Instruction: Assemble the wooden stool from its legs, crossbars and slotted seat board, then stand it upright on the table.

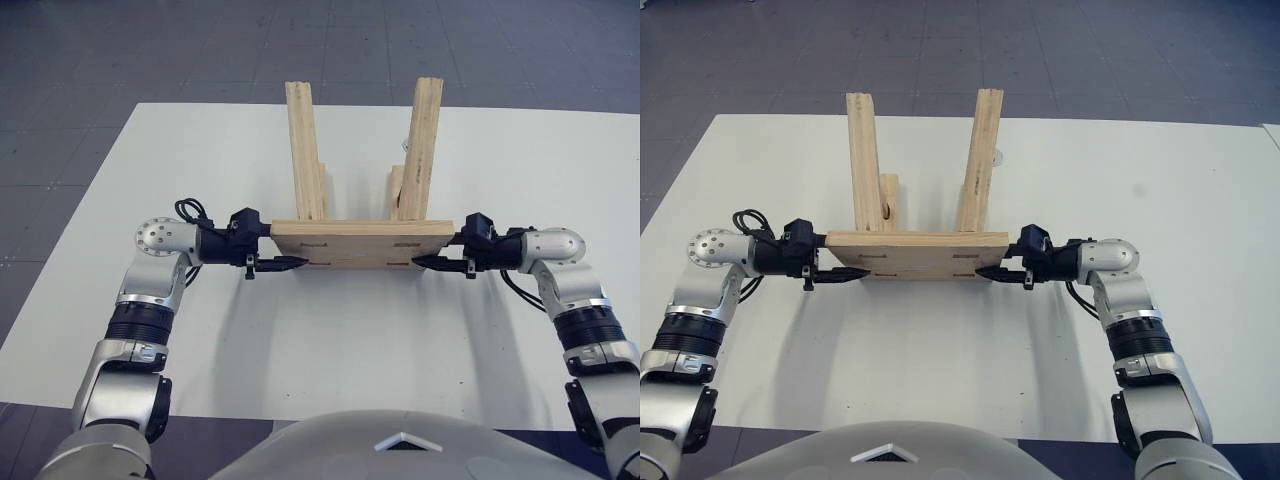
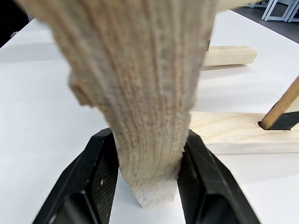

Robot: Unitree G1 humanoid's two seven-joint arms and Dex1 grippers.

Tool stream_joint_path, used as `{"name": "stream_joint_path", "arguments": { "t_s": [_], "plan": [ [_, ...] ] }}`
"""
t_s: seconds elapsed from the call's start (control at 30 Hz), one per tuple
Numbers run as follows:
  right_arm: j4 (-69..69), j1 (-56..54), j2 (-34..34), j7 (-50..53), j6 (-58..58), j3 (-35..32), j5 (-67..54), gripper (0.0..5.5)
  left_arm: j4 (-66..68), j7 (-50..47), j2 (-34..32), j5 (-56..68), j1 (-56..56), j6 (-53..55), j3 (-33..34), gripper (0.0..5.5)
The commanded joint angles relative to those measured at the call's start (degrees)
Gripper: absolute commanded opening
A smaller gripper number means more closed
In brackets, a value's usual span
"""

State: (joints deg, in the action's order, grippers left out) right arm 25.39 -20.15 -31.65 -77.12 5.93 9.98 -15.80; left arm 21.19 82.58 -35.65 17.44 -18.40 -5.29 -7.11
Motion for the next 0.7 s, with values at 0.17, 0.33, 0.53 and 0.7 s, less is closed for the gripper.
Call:
{"name": "stream_joint_path", "arguments": {
  "t_s": [0.17, 0.33, 0.53, 0.7],
  "plan": [
    [6.13, -1.87, -0.97, 0.07, 2.42, -0.23, 2.82, 1.59, 10.66, 1.75, -0.15, -3.7, -3.09, -6.85, -0.93, 2.45],
    [7.63, -2.22, -1.01, -0.48, 3.06, -0.26, 2.88, 1.58, 12.66, 1.79, 2.11, -2.12, -4.09, -7.91, -0.15, 1.85],
    [8.81, -3.0, -0.72, -1.41, 3.45, -0.01, 2.88, 1.58, 11.55, 4.73, 2.84, -1.07, -3.76, -6.2, -0.13, 1.41],
    [1.22, -1.57, -2.1, -3.25, -4.62, -2.11, -2.1, 1.58, 6.14, 6.09, 1.52, 1.32, -3.48, -0.96, 0.68, 1.38]
  ]
}}
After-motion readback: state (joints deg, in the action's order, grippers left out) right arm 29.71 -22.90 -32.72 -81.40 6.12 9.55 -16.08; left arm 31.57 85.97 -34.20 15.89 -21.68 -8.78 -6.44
